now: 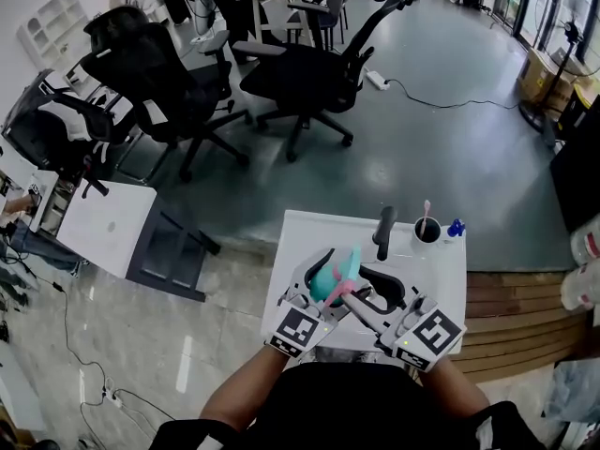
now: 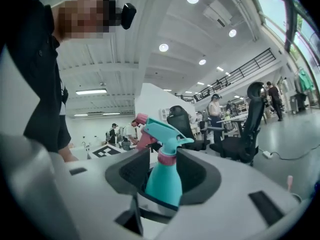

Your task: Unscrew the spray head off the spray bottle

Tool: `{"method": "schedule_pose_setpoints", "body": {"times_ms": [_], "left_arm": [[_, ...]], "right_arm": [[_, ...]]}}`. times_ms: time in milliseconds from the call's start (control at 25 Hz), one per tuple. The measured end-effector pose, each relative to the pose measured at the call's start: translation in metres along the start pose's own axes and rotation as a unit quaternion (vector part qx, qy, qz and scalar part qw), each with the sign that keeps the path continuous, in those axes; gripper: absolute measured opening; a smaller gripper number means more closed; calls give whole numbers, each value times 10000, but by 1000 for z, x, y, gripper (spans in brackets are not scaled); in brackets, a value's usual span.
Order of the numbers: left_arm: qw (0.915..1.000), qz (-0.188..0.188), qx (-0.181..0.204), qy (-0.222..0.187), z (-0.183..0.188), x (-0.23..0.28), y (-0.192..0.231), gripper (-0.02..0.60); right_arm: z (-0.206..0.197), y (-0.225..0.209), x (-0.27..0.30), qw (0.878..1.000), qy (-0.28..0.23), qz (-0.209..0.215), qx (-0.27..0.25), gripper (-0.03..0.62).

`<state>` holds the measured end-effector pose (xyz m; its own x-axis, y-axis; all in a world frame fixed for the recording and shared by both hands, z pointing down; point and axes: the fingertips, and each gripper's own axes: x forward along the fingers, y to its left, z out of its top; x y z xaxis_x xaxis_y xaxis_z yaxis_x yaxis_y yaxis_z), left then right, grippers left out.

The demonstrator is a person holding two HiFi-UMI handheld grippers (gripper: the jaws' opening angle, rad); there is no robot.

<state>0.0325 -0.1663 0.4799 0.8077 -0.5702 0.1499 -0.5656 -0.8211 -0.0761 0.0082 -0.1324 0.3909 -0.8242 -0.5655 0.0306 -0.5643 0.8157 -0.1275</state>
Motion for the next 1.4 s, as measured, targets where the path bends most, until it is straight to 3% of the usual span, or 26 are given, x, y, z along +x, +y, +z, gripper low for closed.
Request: {"method": "schedule_pose_setpoints", "body": {"times_ms": [200,280,480,640,840,1040,1200,1280,1400], "left_arm": [[9998,3,187,39,0,4,-6,425],[9998,-6,222,12,2,5,-8,425],[9995,-171,245,-49,3,3,-15,425],[9978,-600,238,-150,6,-1,-22,425],[9889,-1341,536,-339,15,-9,-44,425],[9762,-2037,477,-569,28,-20,-71,425],[9654,-2504,509,-519,27,-26,-84,425],[9619,-2639,553,-458,24,-29,-88,425],[9651,-2527,522,-444,24,-28,-84,425]], "right_arm": [[-4,-4,5,9993,81,-374,-12,170],[-3,-5,4,9990,41,-444,24,143],[-2,-4,0,9995,-8,-290,83,138],[0,3,0,9998,88,166,-121,137],[6,27,-10,9912,279,1201,-487,137],[1,44,-28,9744,481,1960,-987,137],[-6,54,-38,9460,727,2637,-1740,137],[-7,57,-40,9376,770,2830,-1866,137],[-7,54,-38,9432,729,2736,-1738,140]]}}
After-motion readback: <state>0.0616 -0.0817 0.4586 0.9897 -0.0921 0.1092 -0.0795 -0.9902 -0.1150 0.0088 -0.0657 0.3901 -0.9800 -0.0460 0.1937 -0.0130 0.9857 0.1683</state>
